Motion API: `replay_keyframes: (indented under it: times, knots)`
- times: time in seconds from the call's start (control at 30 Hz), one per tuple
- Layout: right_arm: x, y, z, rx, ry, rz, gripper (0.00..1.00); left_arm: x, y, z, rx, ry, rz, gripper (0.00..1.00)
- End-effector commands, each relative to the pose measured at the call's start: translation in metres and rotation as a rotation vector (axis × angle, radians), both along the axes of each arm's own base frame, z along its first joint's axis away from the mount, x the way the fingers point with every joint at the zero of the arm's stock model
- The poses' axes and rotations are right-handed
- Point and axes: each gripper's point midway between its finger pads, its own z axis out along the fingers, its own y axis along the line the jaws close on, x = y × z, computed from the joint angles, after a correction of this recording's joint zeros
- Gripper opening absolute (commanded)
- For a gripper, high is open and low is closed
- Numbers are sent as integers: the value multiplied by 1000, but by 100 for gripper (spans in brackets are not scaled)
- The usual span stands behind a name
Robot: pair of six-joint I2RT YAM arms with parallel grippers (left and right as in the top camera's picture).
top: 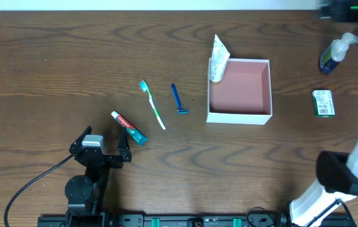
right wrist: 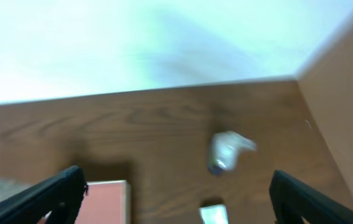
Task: Pack container
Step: 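Withdraw right gripper and move it to the clear pump bottle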
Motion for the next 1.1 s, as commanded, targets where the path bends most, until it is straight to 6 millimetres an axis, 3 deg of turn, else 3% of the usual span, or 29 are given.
replay_keyframes:
  times: [0.0,0.07,0.13,0.17,0.27,0.4,0.5,0.83,1.07]
  knots:
    - [12,-12,-35,183,66,-9,96,1,2,-17,-3,41,9,98]
    - [14,-20,-46,243,86,-5,92,1,2,-17,-3,41,9,98]
    - [18,-39,-61,315,105,-123,94,1,2,-17,-3,41,9,98]
    - [18,-50,-70,364,117,-221,99,1,2,-17,-3,41,9,98]
    - [11,-82,-107,541,153,-592,99,1,2,-17,-3,41,9,98]
    - [30,-91,-139,703,148,-776,99,1,2,-17,-3,41,9,98]
    - [43,-92,-156,731,164,-781,99,1,2,-17,-3,41,9,98]
    - [57,-106,-225,652,301,-817,99,1,2,-17,-3,41,9,98]
    - [74,-112,-245,326,410,-410,99,1,2,-17,-3,41,9,98]
